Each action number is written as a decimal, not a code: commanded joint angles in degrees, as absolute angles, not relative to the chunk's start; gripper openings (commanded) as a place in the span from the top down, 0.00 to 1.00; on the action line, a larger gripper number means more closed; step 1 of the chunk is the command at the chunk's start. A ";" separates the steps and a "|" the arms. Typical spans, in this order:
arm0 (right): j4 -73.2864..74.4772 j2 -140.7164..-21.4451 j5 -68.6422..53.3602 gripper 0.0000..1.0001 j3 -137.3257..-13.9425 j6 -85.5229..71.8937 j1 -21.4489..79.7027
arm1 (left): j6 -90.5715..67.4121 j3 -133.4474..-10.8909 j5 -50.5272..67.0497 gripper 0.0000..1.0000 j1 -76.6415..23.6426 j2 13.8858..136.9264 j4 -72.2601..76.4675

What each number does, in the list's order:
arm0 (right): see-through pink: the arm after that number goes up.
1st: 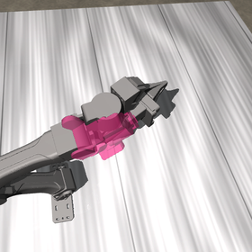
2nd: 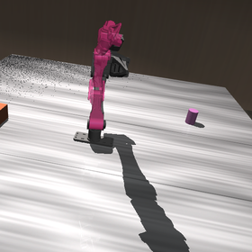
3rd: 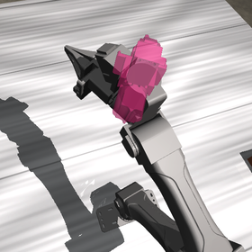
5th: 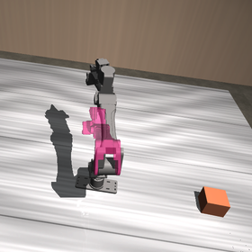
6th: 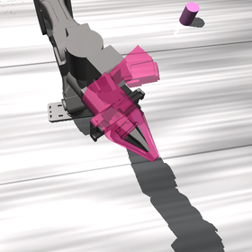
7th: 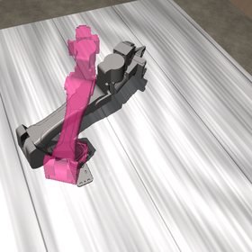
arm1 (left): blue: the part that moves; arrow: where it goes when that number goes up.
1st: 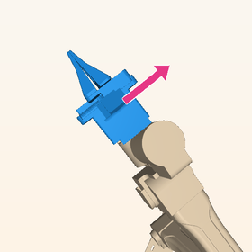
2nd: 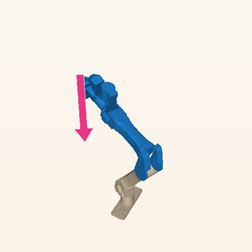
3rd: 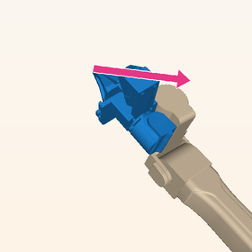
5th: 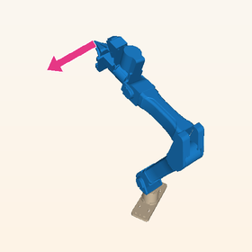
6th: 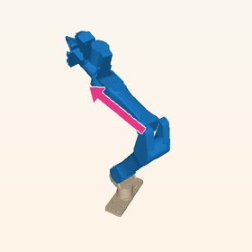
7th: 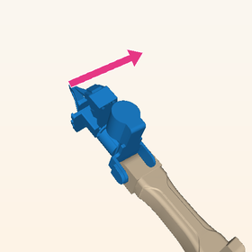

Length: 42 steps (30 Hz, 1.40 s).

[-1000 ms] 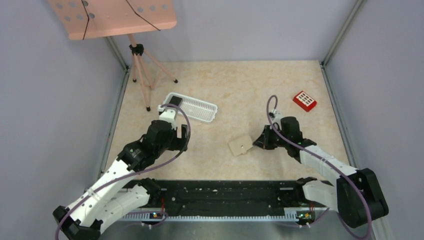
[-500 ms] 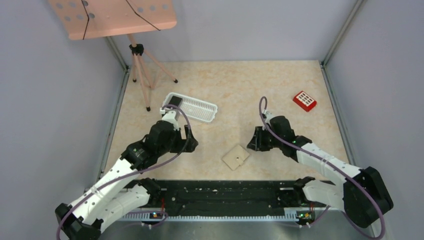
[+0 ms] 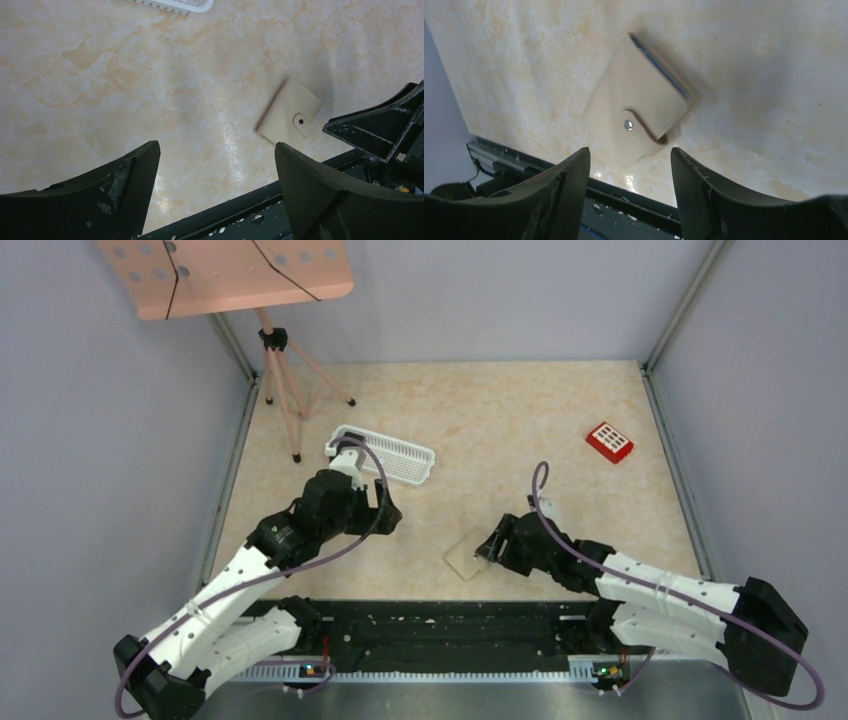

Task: Take the credit cards out of the card holder
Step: Move the card holder to the center of the board, then open the card holder at the center of the board.

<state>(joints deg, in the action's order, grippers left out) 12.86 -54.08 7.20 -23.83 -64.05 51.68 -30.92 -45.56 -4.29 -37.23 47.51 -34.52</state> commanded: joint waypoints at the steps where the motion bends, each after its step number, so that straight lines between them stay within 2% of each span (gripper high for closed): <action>1: 11.04 -55.31 15.28 0.39 -23.00 -73.00 52.98 | -30.90 -44.65 -2.72 0.10 -37.10 48.28 -31.63; 13: 0.90 -60.18 15.59 0.42 -21.52 -69.04 53.08 | -32.84 -38.48 3.71 0.12 -37.10 49.04 -27.60; 22: -8.81 -70.44 7.59 0.42 -28.88 -46.67 53.02 | -34.95 -36.08 9.05 0.17 -37.15 51.61 -26.37; 27: 1.93 -77.06 7.22 0.46 -38.10 -40.81 53.56 | -36.18 -34.05 8.18 0.18 -37.18 48.83 -26.58; 30: 7.48 -77.31 12.44 0.48 -41.06 -41.06 57.00 | -36.44 -33.44 6.57 0.18 -37.12 46.49 -27.47; 35: 17.32 -79.05 20.70 0.52 -45.67 -46.21 62.36 | -37.07 -32.45 4.26 0.18 -37.17 42.96 -27.78; 42: 24.44 -85.47 26.17 0.56 -49.15 -52.45 66.71 | -37.28 -32.23 2.27 0.18 -37.13 41.56 -28.81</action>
